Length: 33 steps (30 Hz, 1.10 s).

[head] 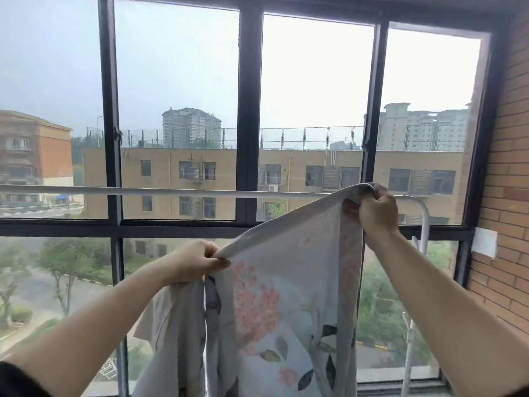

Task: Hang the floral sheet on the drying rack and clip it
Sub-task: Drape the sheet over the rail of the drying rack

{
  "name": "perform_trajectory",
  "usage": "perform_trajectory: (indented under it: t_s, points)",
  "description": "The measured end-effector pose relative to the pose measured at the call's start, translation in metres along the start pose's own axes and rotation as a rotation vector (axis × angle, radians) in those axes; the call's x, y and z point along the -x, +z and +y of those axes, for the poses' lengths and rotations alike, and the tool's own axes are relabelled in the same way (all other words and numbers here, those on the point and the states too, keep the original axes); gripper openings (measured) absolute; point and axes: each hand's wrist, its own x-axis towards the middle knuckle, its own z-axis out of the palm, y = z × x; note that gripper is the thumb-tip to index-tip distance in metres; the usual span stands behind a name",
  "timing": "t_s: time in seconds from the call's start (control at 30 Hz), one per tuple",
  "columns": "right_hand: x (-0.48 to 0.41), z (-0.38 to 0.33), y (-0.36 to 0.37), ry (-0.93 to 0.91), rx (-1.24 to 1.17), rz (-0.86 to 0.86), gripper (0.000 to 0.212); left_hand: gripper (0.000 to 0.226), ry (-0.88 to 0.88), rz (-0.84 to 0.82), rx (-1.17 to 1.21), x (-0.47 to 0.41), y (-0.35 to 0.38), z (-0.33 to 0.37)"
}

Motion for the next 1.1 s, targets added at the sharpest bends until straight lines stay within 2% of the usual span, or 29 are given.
perform_trajectory:
  t_s: [0.07, 0.17, 0.23, 0.3, 0.33, 0.4, 0.47, 0.5, 0.57, 0.63, 0.7, 0.8, 0.9, 1.0, 1.1]
  points:
    - [-0.002, 0.000, -0.001, 0.048, -0.048, -0.047, 0.025, 0.030, -0.055, 0.059, -0.041, -0.002, -0.003, -0.002]
    - [-0.004, -0.003, -0.003, 0.067, -0.083, -0.063, 0.020, 0.041, -0.011, 0.423, 0.051, -0.005, -0.012, 0.014]
    - [-0.003, -0.013, -0.002, -0.057, -0.059, -0.029, 0.014, 0.040, 0.038, 0.728, 0.176, -0.016, -0.034, 0.037]
    - [-0.003, -0.030, -0.001, -0.281, 0.053, -0.006, 0.012, 0.038, 0.107, 0.937, 0.288, -0.029, -0.064, 0.063]
    - [-0.004, -0.040, -0.002, -0.386, 0.136, 0.004, 0.013, 0.037, 0.165, 1.019, 0.291, -0.034, -0.077, 0.074]
    - [-0.007, -0.055, -0.009, -0.514, 0.233, 0.011, 0.015, 0.035, 0.288, 1.140, 0.082, -0.037, -0.096, 0.084]
    - [-0.013, -0.060, -0.022, -0.507, 0.336, 0.023, 0.019, 0.039, 0.334, 1.074, -0.233, -0.034, -0.099, 0.086]
    - [-0.017, -0.059, -0.028, -0.475, 0.393, 0.047, 0.021, 0.042, 0.328, 1.005, -0.310, -0.031, -0.096, 0.090]
    - [-0.023, -0.057, -0.036, -0.399, 0.422, 0.118, 0.021, 0.044, 0.311, 0.913, -0.238, -0.031, -0.083, 0.095]
    - [-0.025, -0.059, -0.038, -0.366, 0.371, 0.168, 0.019, 0.046, 0.301, 0.919, -0.027, -0.035, -0.073, 0.105]
    - [-0.025, -0.056, -0.042, -0.411, 0.355, 0.137, 0.016, 0.047, 0.305, 0.950, 0.083, -0.039, -0.068, 0.116]
    - [-0.023, -0.040, -0.053, -0.480, 0.417, 0.066, 0.010, 0.047, 0.323, 0.910, 0.096, -0.043, -0.064, 0.122]
    - [-0.029, -0.027, -0.067, -0.474, 0.410, 0.123, 0.009, 0.046, 0.381, 0.860, 0.100, -0.049, -0.050, 0.121]
    - [-0.038, -0.021, -0.081, -0.351, 0.296, 0.162, 0.014, 0.048, 0.404, 0.750, 0.173, -0.055, -0.032, 0.128]
    - [-0.049, -0.018, -0.101, -0.215, 0.207, 0.203, 0.018, 0.050, 0.409, 0.620, 0.125, -0.065, -0.014, 0.138]
